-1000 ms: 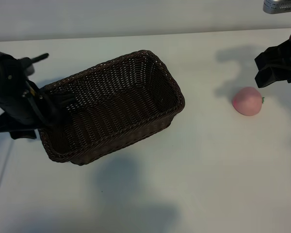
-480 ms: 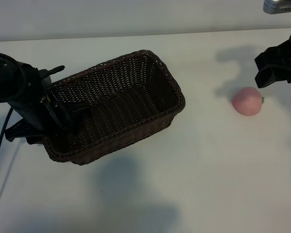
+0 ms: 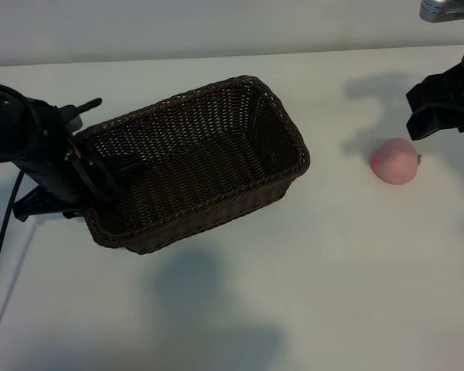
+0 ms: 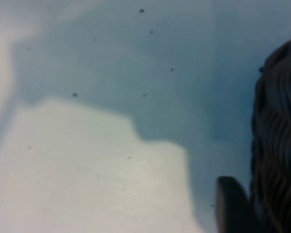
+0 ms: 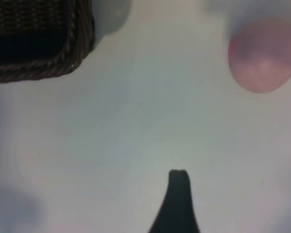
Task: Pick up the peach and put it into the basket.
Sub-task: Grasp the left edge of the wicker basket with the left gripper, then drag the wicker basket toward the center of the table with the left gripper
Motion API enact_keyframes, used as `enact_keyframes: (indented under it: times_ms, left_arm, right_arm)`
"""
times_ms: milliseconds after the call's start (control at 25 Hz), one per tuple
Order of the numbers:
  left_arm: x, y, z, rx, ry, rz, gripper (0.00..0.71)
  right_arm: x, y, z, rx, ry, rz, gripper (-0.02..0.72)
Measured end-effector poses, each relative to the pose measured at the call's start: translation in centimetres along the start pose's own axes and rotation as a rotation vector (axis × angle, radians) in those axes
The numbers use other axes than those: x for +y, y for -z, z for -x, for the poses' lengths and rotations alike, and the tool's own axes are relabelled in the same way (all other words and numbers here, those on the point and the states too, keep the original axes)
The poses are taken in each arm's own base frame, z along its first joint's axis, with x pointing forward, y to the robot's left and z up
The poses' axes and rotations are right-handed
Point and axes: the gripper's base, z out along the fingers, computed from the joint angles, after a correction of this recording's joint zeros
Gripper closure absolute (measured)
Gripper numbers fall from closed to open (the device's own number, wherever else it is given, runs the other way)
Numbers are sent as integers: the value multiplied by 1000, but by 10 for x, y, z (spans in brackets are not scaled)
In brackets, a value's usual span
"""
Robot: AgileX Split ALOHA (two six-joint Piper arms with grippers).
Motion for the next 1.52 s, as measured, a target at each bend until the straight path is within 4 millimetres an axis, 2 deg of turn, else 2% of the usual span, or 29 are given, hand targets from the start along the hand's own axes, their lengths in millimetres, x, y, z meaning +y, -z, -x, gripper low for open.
enact_keyframes:
  times_ms: [320, 480, 800, 1040, 1240, 1520]
  left_arm:
    - [-1, 2, 1, -1, -23, -29, 484]
    - [-7, 11, 1, -16, -29, -109, 549]
    - [-12, 27, -1, -35, -92, -203, 550]
    - [-4, 45, 9, -64, -57, -310, 550]
    - [4, 51, 18, -89, -121, -377, 550]
    - [-4, 53, 31, -79, -206, -371, 550]
  right_arm:
    - [0, 0, 0, 0, 0, 0, 108]
    - [0, 0, 0, 0, 0, 0, 108]
    - [0, 0, 0, 0, 0, 0, 108]
    - [0, 0, 0, 0, 0, 0, 108]
    - [0, 0, 0, 0, 0, 0, 108]
    - [0, 0, 0, 0, 0, 1, 108]
